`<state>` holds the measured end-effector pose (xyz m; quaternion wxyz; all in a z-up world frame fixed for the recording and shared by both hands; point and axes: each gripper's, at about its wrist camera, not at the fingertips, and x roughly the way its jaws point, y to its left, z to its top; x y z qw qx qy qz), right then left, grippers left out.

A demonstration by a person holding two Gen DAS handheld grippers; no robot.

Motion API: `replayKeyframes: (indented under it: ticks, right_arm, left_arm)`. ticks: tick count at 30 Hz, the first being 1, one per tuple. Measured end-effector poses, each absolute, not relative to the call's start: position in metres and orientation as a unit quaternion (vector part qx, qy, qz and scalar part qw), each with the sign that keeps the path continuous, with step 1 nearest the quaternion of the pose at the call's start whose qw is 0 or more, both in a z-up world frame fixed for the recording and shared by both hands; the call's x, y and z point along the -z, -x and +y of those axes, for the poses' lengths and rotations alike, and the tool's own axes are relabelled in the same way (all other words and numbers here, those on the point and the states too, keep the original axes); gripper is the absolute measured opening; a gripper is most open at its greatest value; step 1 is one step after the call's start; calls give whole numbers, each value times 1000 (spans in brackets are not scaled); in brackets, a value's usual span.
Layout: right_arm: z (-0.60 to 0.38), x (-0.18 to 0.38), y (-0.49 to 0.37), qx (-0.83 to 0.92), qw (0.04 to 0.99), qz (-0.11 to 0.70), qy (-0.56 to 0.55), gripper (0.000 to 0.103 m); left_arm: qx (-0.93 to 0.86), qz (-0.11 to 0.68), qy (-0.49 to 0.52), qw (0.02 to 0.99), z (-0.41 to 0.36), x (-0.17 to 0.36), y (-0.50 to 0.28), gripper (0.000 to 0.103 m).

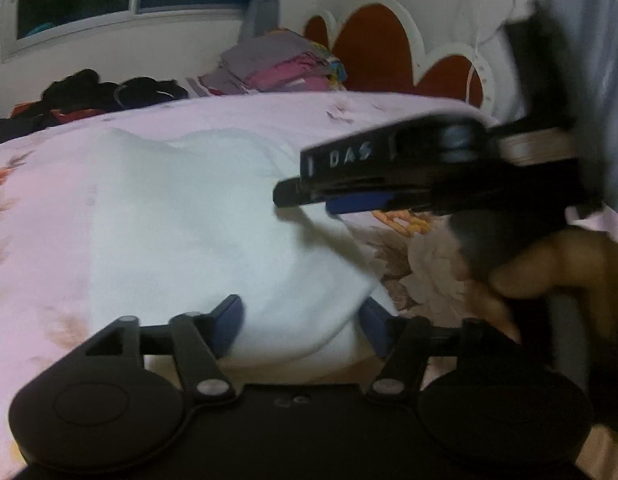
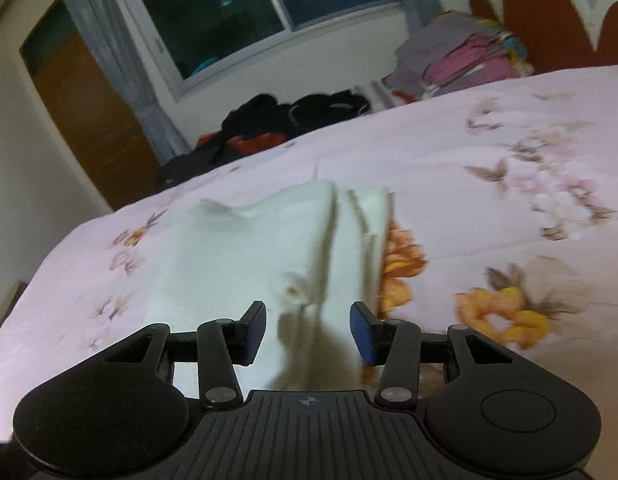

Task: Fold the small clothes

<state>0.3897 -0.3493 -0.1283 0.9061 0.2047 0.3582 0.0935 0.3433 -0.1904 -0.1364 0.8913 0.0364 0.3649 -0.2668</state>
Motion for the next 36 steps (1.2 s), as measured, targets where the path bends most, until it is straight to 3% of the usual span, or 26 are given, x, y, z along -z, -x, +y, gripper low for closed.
replayKeyframes:
  ticks: [10,11,12,17,21,28,30,32,36]
  right_arm:
    - [-340,154,-439,-107,888,380,-235,46]
    - [-340,154,-440,-105,887,380,-239,40]
    - [-341,155,-442,-106,886,381,-241,21]
    - [-338,141,-434,-99,902,359,-217,15]
    - [-344,122,-410,-82,923,327,-183,15]
    - [-362,147,-408,-55,901,369,-222,15]
    - [-364,140,-406,-53,903,367,-218,28]
    - [-368,129,-403,-45,909,353,-216,34]
    - [-375,118,-419,-41,912,339,-226,34]
  left_arm:
    - [146,365,46,918,-116,116,-368,66]
    - [140,363,49,920,-113,115,-371,66]
    - [134,360,51,922,-109,113,-374,66]
    - [120,355,51,926,-106,110,-396,65]
    - [143,351,54,924,-112,110,-402,65]
    - [162,404,50,899,-132,146,-429,64]
    - [162,412,58,895,-127,148,-431,63]
    - [162,407,76,896,-119,142,-433,63]
    - [156,391,101,902,-114,128,-451,63]
